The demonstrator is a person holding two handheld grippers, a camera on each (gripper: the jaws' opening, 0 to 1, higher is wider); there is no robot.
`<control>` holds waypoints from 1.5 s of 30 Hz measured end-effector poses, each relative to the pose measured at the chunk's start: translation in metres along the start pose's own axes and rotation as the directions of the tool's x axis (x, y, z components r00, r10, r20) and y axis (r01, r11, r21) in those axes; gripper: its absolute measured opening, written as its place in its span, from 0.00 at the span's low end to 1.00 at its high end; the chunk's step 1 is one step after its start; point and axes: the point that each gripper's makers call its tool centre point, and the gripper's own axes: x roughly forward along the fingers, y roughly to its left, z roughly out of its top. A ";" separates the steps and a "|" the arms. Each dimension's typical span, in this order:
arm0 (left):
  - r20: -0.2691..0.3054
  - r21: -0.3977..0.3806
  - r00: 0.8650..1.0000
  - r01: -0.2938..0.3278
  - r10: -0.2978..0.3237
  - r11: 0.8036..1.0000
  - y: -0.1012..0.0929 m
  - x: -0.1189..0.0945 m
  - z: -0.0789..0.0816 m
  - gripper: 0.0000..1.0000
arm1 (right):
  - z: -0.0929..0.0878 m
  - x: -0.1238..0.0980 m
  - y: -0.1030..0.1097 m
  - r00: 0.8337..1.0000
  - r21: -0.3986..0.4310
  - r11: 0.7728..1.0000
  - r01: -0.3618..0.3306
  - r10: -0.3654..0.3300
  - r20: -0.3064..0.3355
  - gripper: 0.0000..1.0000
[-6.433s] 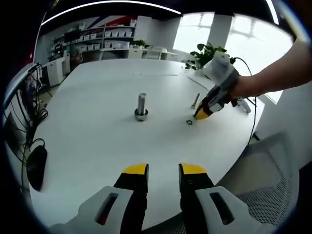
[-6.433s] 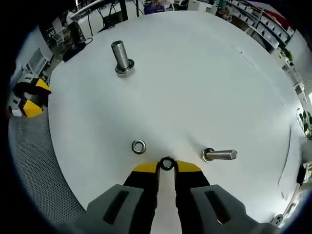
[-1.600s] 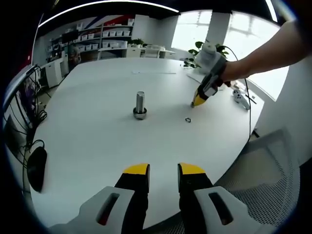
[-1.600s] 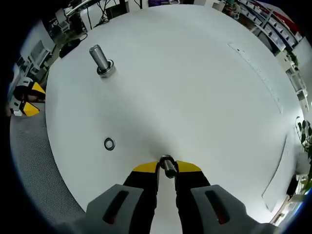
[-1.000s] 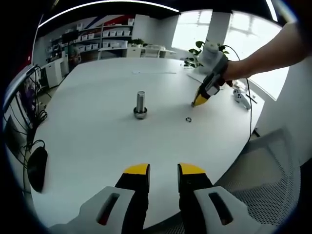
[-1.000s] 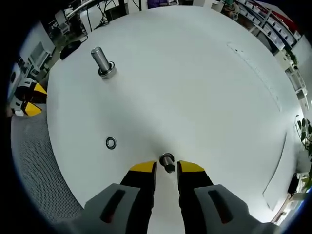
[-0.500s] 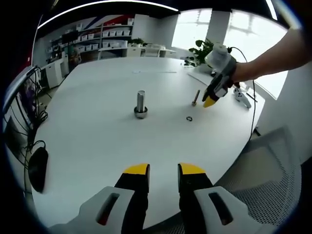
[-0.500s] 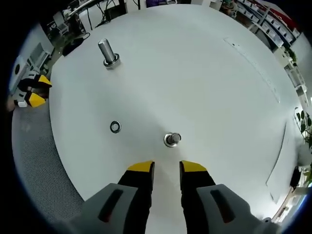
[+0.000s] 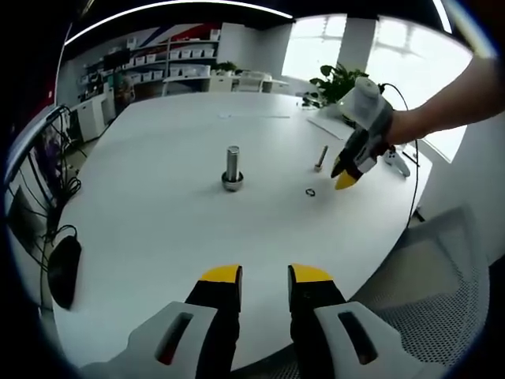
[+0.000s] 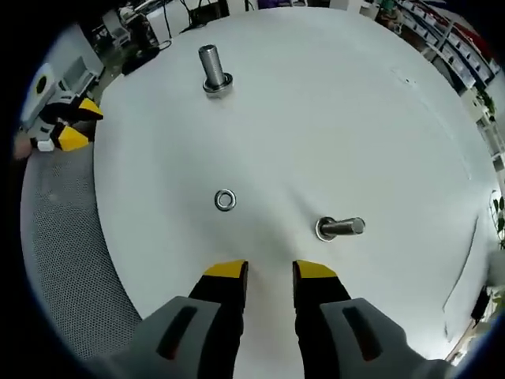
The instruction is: Place the washer onto the threaded stud by aligning its center hole with the stud, sliding it down to the base, and recovering from edge contact or off-axis alignment until the washer reaches the visible bottom stop.
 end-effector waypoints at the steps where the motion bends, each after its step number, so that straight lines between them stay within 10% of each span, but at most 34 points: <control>1: 0.000 0.001 1.000 0.000 0.000 1.000 0.000 0.000 0.000 0.21 | 0.002 0.000 0.001 1.000 0.002 1.000 -0.005 0.005 0.006 0.25; 21: -0.008 0.002 1.000 -0.007 0.007 1.000 0.002 0.001 -0.001 0.21 | 0.045 0.013 0.028 0.995 -0.060 0.998 -0.036 0.041 0.095 0.25; 26: -0.007 0.000 1.000 -0.008 0.008 1.000 0.002 0.001 -0.001 0.21 | 0.045 0.014 0.034 0.995 -0.206 0.978 -0.038 0.055 0.078 0.20; 45: -0.007 0.001 1.000 -0.006 0.006 1.000 0.001 0.001 -0.001 0.21 | 0.048 0.016 0.032 0.998 -0.273 0.959 -0.069 0.066 -0.020 0.16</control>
